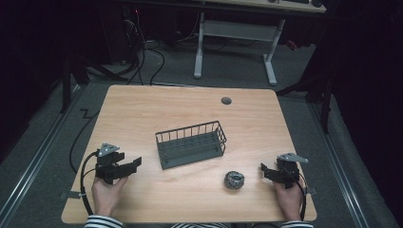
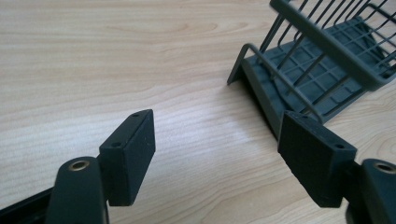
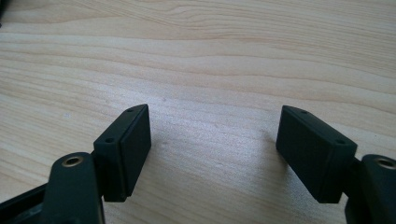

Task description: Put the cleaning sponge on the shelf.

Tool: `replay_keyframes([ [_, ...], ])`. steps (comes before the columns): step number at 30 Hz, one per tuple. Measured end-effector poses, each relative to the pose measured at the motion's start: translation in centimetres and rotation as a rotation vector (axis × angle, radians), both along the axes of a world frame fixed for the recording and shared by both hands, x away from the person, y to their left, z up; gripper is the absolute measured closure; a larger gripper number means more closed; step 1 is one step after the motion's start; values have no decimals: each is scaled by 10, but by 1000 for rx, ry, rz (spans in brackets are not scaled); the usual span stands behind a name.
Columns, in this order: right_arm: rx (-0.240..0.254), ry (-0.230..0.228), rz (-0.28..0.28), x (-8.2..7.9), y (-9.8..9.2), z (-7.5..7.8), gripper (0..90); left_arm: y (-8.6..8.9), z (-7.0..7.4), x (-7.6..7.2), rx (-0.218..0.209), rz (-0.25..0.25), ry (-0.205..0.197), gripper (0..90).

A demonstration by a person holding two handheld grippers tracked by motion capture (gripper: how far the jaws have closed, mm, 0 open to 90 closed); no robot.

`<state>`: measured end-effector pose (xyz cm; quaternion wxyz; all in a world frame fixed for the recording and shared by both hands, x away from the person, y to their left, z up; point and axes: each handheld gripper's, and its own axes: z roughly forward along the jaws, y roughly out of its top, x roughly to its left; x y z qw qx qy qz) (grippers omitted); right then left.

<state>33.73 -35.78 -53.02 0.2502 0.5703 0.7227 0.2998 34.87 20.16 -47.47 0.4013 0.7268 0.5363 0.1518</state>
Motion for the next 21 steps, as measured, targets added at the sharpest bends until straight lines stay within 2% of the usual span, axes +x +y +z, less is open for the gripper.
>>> replay_keyframes([
  [6, 0, 0, 0, 0, 0, 0, 265, 2, -13, -1, -5, 4, 18, 273],
  [10, 0, 0, -1, 0, 0, 0, 265, 2, -20, -1, 7, 12, 28, 269],
  [21, 0, 0, -1, 0, 0, 0, 265, 0, -35, -1, 62, 27, 27, 267],
])
